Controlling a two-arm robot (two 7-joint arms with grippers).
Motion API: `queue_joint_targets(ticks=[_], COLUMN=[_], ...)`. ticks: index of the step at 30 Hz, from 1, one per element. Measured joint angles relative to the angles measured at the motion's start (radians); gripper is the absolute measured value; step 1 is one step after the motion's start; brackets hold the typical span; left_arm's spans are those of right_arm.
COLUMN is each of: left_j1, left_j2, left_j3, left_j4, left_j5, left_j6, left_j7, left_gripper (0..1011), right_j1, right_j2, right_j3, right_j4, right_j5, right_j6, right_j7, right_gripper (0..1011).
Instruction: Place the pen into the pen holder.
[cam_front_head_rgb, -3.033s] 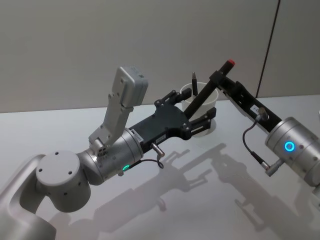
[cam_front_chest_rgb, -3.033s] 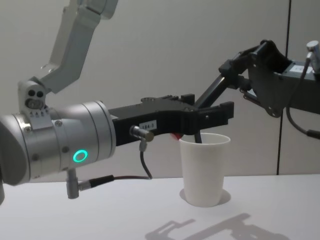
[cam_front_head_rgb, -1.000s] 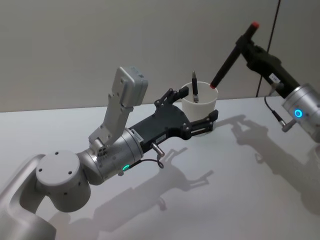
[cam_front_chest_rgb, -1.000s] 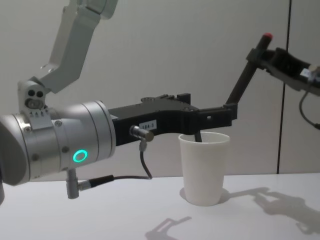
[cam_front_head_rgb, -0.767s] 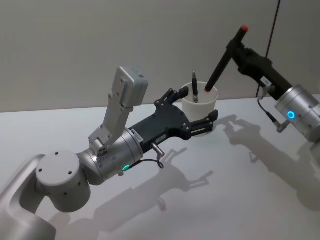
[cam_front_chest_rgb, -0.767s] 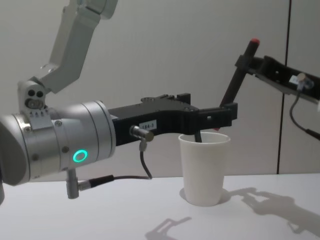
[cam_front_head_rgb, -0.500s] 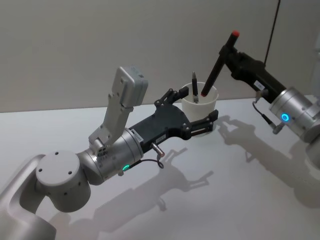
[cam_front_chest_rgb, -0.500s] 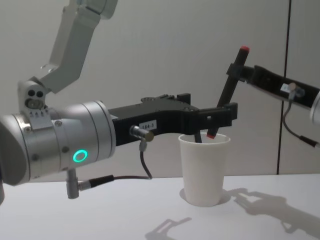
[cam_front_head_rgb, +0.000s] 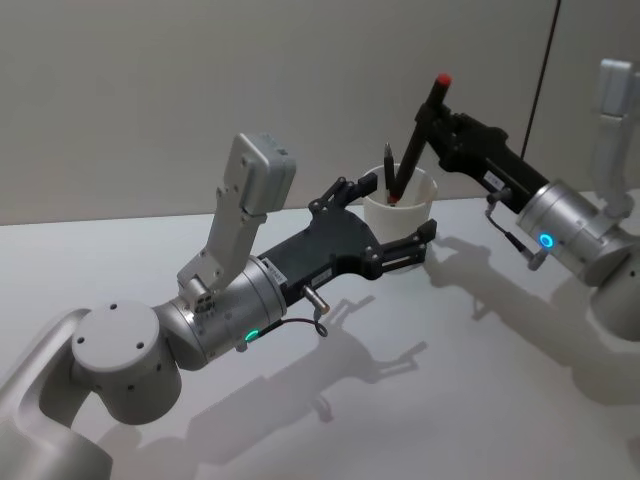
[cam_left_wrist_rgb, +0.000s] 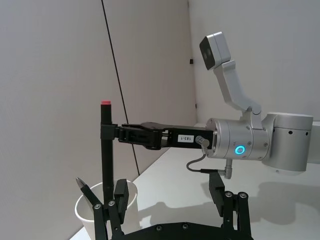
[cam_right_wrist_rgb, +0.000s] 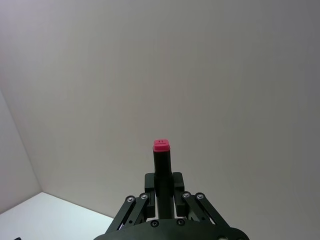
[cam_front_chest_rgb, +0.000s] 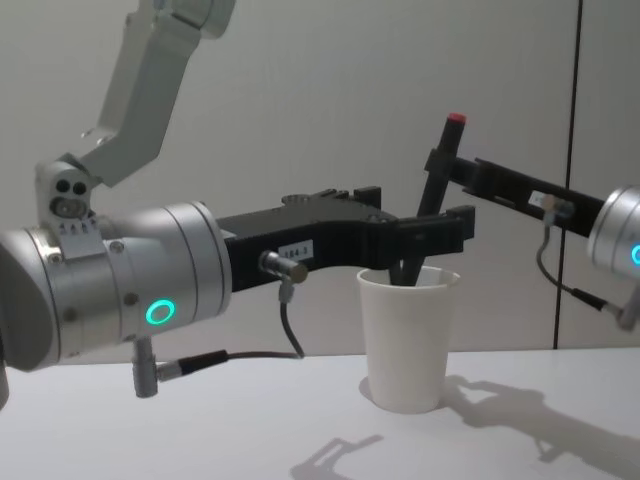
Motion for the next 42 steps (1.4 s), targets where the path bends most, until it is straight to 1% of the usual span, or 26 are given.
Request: queue_joint_targets(ticks=[9,16,21,22,25,26,28,29,32,33,36,38,39,42], left_j1=[0.0,0.0,0.0,0.0,0.0,0.0,0.0,0.0,0.0,0.0,0.0,0.0,0.0,0.0], left_j2=[0.0,0.0,0.0,0.0,0.0,0.0,0.0,0.0,0.0,0.0,0.0,0.0,0.0,0.0], left_j3=[0.0,0.0,0.0,0.0,0.0,0.0,0.0,0.0,0.0,0.0,0.0,0.0,0.0,0.0], left_j4=[0.0,0.0,0.0,0.0,0.0,0.0,0.0,0.0,0.0,0.0,0.0,0.0,0.0,0.0], left_j5=[0.0,0.0,0.0,0.0,0.0,0.0,0.0,0.0,0.0,0.0,0.0,0.0,0.0,0.0], left_j6=[0.0,0.0,0.0,0.0,0.0,0.0,0.0,0.0,0.0,0.0,0.0,0.0,0.0,0.0], left_j7=[0.0,0.0,0.0,0.0,0.0,0.0,0.0,0.0,0.0,0.0,0.0,0.0,0.0,0.0], left_gripper=[1001,1001,1001,1001,1001,1001,1001,1001,1001,1001,1001,1001,1001,1001], right_j1=[0.026,0.034,0.039,0.04,0.041,0.042,0.043,0.043,0.044,0.045,0.045,0.045,0.045,0.041], right_j2=[-0.021,-0.028,-0.032,-0.033,-0.034,-0.035,-0.035,-0.035,-0.036,-0.037,-0.037,-0.037,-0.037,-0.034], right_j3=[-0.016,-0.022,-0.024,-0.025,-0.026,-0.026,-0.027,-0.027,-0.028,-0.028,-0.028,-0.028,-0.028,-0.025], right_j4=[0.051,0.069,0.078,0.08,0.083,0.084,0.087,0.087,0.088,0.089,0.091,0.091,0.09,0.082], right_j5=[-0.039,-0.052,-0.059,-0.061,-0.063,-0.064,-0.066,-0.066,-0.067,-0.068,-0.069,-0.069,-0.068,-0.059], right_j6=[-0.03,-0.038,-0.043,-0.044,-0.045,-0.045,-0.046,-0.046,-0.047,-0.048,-0.048,-0.048,-0.048,-0.047], right_j7=[0.021,0.028,0.031,0.032,0.032,0.033,0.034,0.034,0.034,0.035,0.035,0.035,0.035,0.029], right_gripper=[203,203,316,375,431,486,542,589,653,714,790,863,871,959])
